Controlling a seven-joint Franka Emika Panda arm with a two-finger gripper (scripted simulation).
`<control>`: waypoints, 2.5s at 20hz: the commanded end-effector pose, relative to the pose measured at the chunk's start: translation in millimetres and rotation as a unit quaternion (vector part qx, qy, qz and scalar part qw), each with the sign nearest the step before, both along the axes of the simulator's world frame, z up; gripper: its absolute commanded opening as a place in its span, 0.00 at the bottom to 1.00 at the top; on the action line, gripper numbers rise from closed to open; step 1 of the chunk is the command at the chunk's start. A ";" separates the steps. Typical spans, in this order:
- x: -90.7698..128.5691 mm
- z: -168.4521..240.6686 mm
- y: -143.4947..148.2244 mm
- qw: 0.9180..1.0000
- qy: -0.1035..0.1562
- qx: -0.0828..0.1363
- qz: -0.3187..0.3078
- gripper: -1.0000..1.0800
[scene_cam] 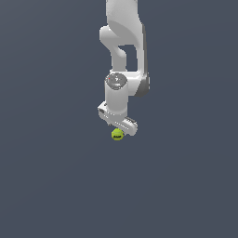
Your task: Pick up the object and move it to a goal position.
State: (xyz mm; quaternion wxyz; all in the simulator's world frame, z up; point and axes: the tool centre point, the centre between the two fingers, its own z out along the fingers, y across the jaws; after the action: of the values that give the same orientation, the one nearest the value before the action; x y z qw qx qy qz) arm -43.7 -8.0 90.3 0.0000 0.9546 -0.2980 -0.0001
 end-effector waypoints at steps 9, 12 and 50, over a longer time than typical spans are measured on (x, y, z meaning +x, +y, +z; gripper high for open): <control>-1.5 -39.2 -0.1 1.000 0.000 0.000 -0.002 0.96; -1.1 -46.9 -0.1 1.000 0.000 0.000 -0.002 0.96; 80.5 61.7 1.3 1.000 0.000 -0.001 -0.002 0.00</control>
State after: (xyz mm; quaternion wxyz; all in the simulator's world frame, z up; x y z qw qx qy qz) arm 28.4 -6.7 140.1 0.0006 0.9539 -0.3001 -0.0001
